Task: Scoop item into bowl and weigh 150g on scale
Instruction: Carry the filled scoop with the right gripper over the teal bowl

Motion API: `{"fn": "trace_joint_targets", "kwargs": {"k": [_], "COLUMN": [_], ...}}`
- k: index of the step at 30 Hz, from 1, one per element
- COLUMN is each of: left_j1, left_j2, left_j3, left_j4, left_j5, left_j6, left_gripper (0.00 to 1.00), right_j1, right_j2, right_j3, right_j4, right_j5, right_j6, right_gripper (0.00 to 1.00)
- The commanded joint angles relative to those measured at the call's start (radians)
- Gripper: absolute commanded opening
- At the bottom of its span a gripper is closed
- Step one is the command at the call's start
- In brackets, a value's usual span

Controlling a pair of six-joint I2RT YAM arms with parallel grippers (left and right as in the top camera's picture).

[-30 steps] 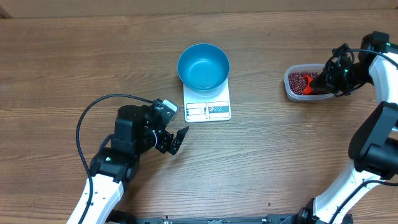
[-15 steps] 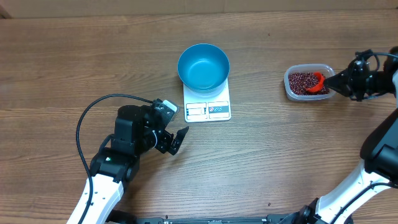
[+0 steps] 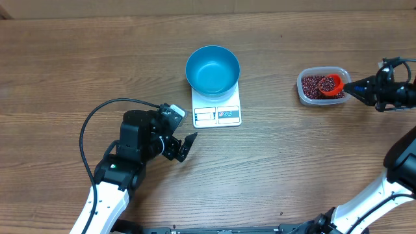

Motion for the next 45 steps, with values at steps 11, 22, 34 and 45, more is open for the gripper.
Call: {"fn": "trace_joint_targets", "kwargs": {"k": [11,22,34,45], "left_j1": [0.003,0.003,0.003,0.003], "left_j2": [0.007,0.007,0.007,0.007], "left_j3": [0.0,0.0,0.0,0.0], "left_j4": [0.001,0.001,0.001,0.001], "left_j5": [-0.003,-0.003,-0.003,-0.002], "left_j6": [-0.011,-0.011,-0.011,-0.011], "left_gripper": [0.99,1.0,0.99,0.99], "right_j1": [0.112,0.328,0.564,0.759], "right_j2": [0.002,0.002,0.002,0.001], "right_j3": [0.01,0.011,0.012,0.14], "right_j4": [-0.076,-0.005,0.423,0.53], "right_j5": [-0.253,-0.453,-0.332,0.116], "right_j6": [-0.176,-0.164,0.336,0.57], "right_gripper": [0.04,0.04,0.04,0.04]}}
